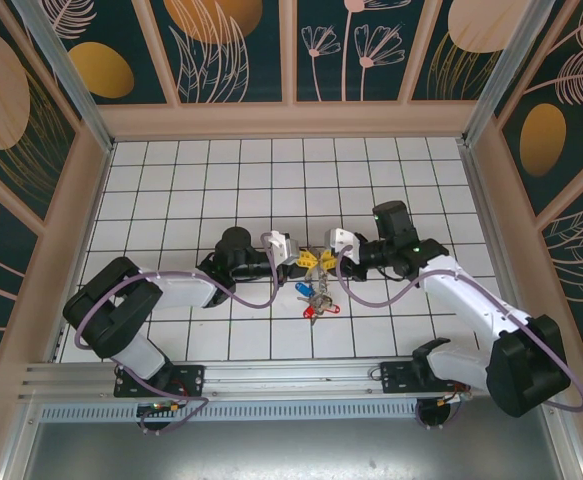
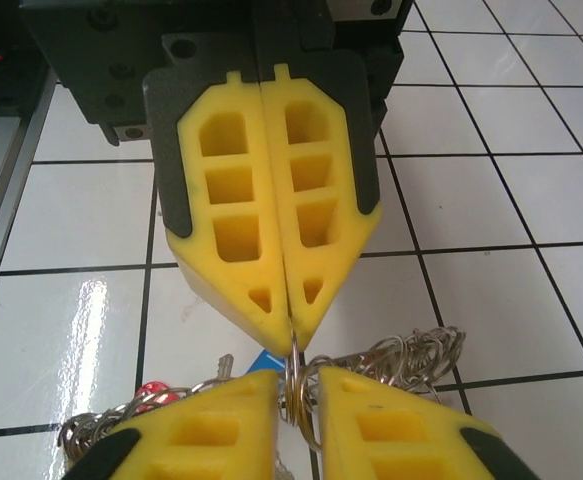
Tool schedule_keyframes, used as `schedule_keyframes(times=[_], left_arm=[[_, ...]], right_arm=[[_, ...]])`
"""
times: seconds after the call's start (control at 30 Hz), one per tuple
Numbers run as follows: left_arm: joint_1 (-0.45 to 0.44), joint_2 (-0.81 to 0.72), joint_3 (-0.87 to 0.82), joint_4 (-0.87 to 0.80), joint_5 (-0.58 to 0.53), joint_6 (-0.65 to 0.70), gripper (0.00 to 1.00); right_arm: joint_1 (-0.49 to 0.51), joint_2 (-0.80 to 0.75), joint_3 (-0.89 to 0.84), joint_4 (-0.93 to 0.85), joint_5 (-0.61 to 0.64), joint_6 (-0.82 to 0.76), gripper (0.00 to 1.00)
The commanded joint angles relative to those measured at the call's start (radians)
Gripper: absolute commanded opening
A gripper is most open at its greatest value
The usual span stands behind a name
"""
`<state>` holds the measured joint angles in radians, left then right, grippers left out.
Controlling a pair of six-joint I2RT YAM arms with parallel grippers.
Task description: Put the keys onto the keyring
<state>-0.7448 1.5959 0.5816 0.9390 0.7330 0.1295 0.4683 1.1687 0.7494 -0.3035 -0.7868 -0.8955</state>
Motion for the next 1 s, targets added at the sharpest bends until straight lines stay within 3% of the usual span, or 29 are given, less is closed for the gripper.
schedule_keyframes(times=[0.0,0.2,0.27,0.33,0.53,0.83,0.97], left_arm=[[-0.002,0.013,0.027,0.072,0.032,0.004,0.0],[-0.004,0.019,0.046,0.019,0.076,0.023,0.0],[-0.004,0.029,0.08,-0.094,0.098,0.07,0.1],[-0.002,0.04,0.094,-0.154,0.104,0.101,0.12],[-0.004,0.046,0.07,-0.085,0.082,0.07,0.21],[-0.005,0.073,0.043,0.184,0.089,-0.096,0.2],[-0.005,0.075,0.04,0.188,0.091,-0.094,0.06]], right_arm=[[0.015,0.021,0.034,-0.016,-0.026,-0.017,0.01],[0.014,0.004,0.028,-0.009,-0.022,-0.03,0.0],[0.013,-0.011,0.02,0.012,-0.024,-0.021,0.0],[0.009,-0.03,0.01,0.027,-0.034,-0.022,0.0],[0.004,-0.067,-0.019,0.094,-0.066,0.013,0.0],[0.039,-0.06,-0.062,0.212,-0.09,0.082,0.0],[0.041,-0.064,-0.068,0.248,-0.093,0.103,0.0]])
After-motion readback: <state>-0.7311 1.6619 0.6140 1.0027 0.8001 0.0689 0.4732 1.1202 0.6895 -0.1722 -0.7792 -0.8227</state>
